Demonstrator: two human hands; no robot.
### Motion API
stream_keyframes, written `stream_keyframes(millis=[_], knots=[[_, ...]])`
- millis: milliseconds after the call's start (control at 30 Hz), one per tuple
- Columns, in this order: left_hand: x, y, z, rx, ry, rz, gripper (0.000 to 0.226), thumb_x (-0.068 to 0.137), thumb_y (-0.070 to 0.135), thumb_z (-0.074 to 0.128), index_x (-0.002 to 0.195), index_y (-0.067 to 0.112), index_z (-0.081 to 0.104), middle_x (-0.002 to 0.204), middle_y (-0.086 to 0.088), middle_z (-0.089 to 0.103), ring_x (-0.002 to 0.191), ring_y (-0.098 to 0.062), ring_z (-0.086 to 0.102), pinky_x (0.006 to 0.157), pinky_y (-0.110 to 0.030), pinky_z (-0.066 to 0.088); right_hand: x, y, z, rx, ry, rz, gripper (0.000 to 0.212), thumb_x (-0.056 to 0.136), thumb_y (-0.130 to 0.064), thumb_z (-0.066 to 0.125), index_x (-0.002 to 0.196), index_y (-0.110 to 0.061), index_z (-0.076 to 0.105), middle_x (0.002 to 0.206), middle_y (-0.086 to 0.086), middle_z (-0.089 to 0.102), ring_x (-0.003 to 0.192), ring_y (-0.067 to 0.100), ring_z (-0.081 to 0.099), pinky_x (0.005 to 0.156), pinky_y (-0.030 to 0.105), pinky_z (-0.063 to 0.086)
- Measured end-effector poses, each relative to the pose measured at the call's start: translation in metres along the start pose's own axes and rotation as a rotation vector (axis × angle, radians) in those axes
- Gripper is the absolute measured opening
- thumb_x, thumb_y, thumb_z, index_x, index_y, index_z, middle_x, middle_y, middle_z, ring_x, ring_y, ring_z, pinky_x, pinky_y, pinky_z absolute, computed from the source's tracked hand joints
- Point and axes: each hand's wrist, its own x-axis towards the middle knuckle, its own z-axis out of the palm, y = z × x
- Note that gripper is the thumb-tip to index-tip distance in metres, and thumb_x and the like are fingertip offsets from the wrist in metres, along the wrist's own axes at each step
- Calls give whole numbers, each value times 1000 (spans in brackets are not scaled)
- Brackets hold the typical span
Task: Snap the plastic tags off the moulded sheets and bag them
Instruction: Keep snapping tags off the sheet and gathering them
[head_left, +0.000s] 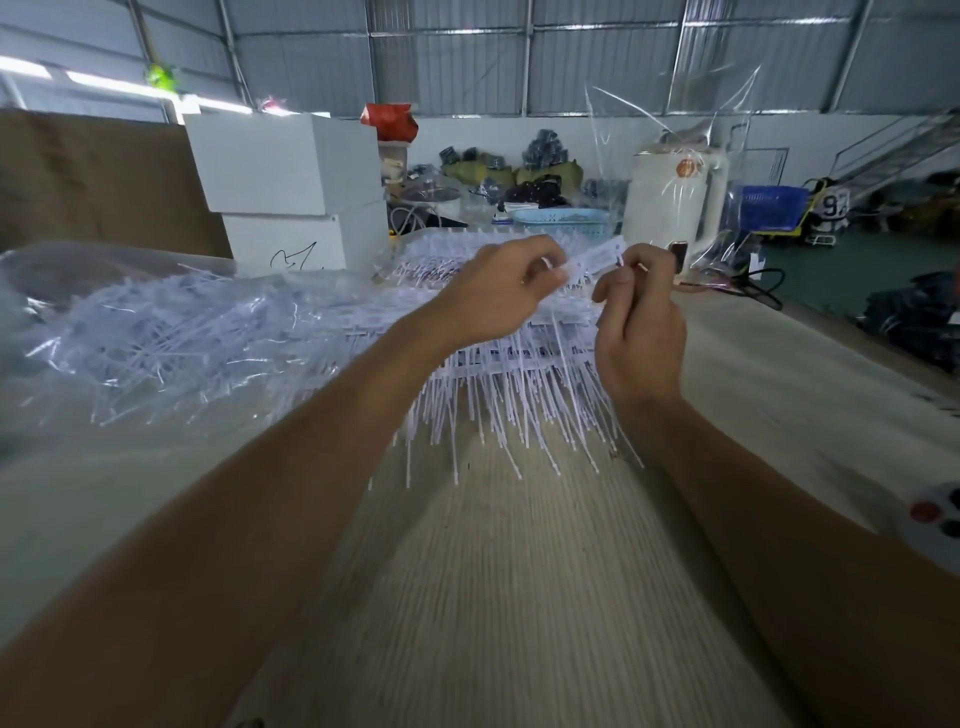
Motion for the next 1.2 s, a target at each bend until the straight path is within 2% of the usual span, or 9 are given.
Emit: stream_keyframes(millis=[133, 267, 467, 567, 667, 767, 867, 1033, 1200], knots=[[1, 11, 8, -3, -9, 30, 15, 104, 26, 53, 114, 17, 57, 82, -12, 60, 70, -27, 56, 66, -37, 43, -1, 1, -2, 42, 20, -15, 16, 103, -35, 39, 115, -25, 39, 78, -14, 57, 60, 11, 56, 56, 35, 47], [6, 20, -7, 98, 130, 99, 24, 104, 26, 51, 125, 22, 63, 114, -13, 57, 110, -27, 51, 94, -35, 42, 11, -2, -5, 137, 79, 10, 23, 102, -37, 46, 118, -21, 43, 84, -29, 60, 64, -1, 58, 56, 24, 40], [12, 77, -36, 254, 423, 344, 29, 101, 17, 52, 121, 28, 70, 98, -1, 43, 98, -17, 39, 84, -34, 38, 43, -37, -8, 276, 288, -22, 20, 104, -35, 46, 118, -46, 36, 84, -31, 59, 67, -4, 58, 62, 29, 52], [9, 100, -48, 368, 537, 465, 29, 98, 22, 50, 115, 29, 72, 98, 2, 41, 101, -20, 45, 84, -36, 36, 55, -51, -10, 356, 403, -34, 37, 103, -30, 49, 136, -25, 32, 92, -34, 60, 81, -10, 58, 75, 13, 48], [3, 108, -57, 442, 596, 522, 29, 97, 29, 47, 111, 28, 73, 100, -3, 54, 107, -23, 53, 86, -36, 34, 60, -63, -12, 399, 438, -67, 34, 103, -29, 50, 134, -23, 36, 97, -19, 61, 92, -4, 60, 83, 21, 50], [-1, 101, -67, 567, 611, 457, 29, 98, 29, 42, 114, 30, 67, 115, -1, 58, 117, -20, 50, 89, -35, 28, 53, -68, -10, 401, 298, -76, 23, 103, -27, 49, 126, -27, 48, 96, -28, 61, 86, -6, 59, 79, 25, 52], [-1, 91, -73, 732, 483, 385, 32, 95, 23, 40, 120, 30, 59, 122, 6, 57, 125, -20, 43, 90, -36, 21, 39, -69, -1, 415, 106, -19, 31, 103, -32, 47, 120, -7, 52, 91, -24, 63, 87, 0, 63, 80, 36, 56], [0, 97, -89, 839, 512, 434, 20, 97, 20, 47, 102, 24, 66, 110, -1, 62, 120, -26, 50, 102, -45, 27, 28, -89, 7, 422, -104, -11, 16, 104, -40, 36, 98, -36, 50, 82, 2, 66, 74, 24, 65, 69, 52, 51], [-1, 77, -79, 742, 430, 371, 23, 92, 11, 45, 103, 19, 64, 99, -1, 60, 110, -27, 50, 88, -39, 28, 39, -108, -1, 580, -378, 169, 28, 108, -23, 38, 102, -7, 60, 71, 15, 69, 61, 32, 69, 60, 42, 58]])
